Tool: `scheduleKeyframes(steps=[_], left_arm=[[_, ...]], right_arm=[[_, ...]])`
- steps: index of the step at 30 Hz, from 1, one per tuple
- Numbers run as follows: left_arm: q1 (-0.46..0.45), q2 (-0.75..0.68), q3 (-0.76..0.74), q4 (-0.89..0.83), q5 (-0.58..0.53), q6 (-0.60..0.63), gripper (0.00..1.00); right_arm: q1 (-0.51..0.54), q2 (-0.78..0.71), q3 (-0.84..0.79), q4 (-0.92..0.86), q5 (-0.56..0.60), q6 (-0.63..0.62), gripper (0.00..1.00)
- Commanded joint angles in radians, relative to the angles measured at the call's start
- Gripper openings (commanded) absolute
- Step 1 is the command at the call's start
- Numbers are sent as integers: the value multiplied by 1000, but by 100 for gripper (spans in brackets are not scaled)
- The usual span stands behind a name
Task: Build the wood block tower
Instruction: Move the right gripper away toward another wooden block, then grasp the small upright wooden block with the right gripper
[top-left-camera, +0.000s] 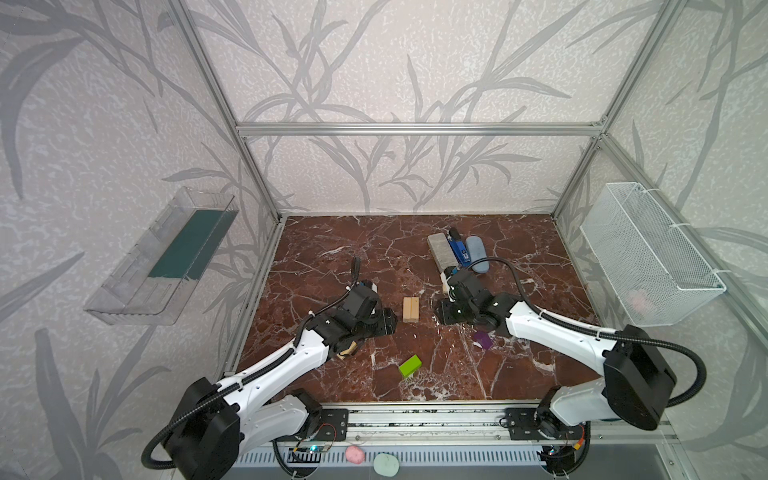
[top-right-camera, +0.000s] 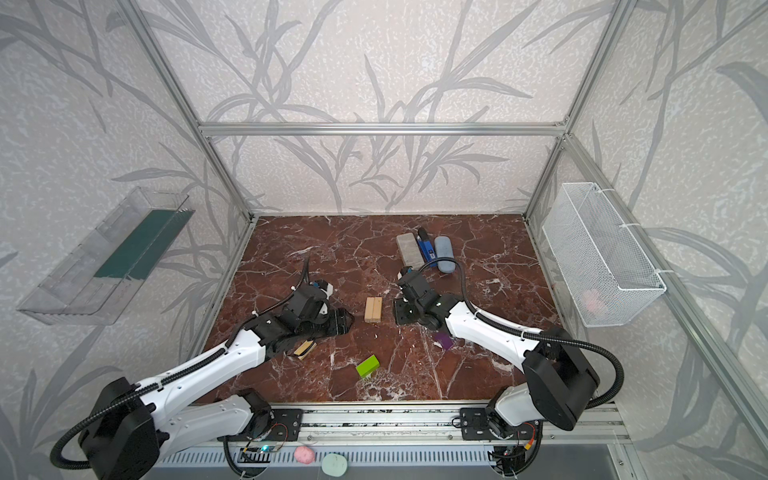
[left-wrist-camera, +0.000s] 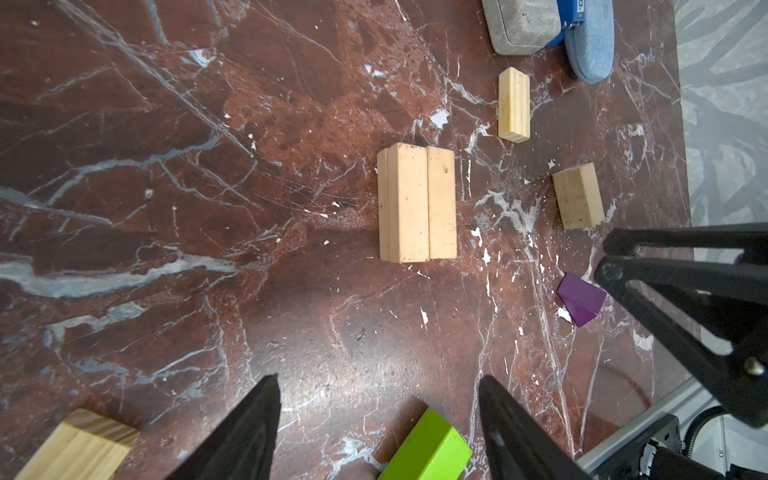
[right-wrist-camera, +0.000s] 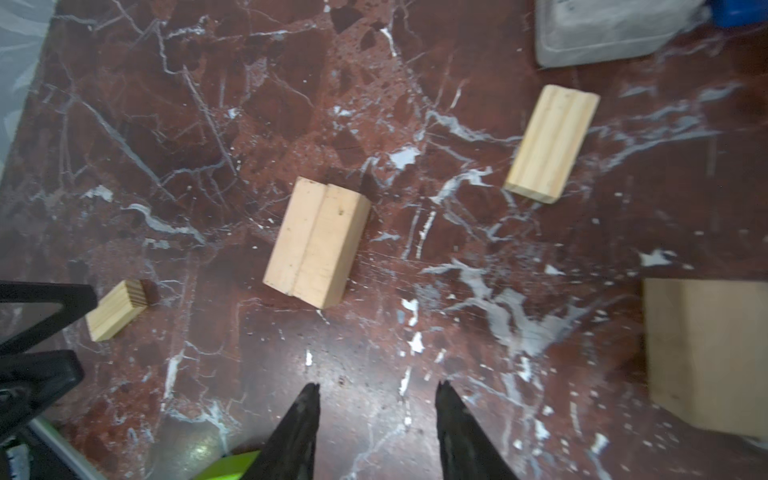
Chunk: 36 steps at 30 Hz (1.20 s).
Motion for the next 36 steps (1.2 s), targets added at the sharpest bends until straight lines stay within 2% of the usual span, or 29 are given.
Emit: scheduleKeyframes(steps=[1,6,10,16,20,30,36], left_arm=[[-35,20,38,4,-42,-22,73],[-92,54,59,33,-72,-41,73],[-129,87,76,57,-91,-54,73],[-164,140,108,79,-103,-67,72],[-174,169,126,89,-104,-74,72],[-178,162,126,88,-135,-72,72],[-178,154,123,78,-147,-69,72]], right_arm=[[-68,-36,-6,-136,40,-64,55],[-197,0,17,-198,-9,-91,61],[-262,54,58,-240,0,-121,68],[-353,159,116,-242,-81,-175,75],[-367,203,123,-195,-132,-197,77],[-366,310,173,-203,-85,-259,78],[-348,350,188,-208,-63,-279,74]])
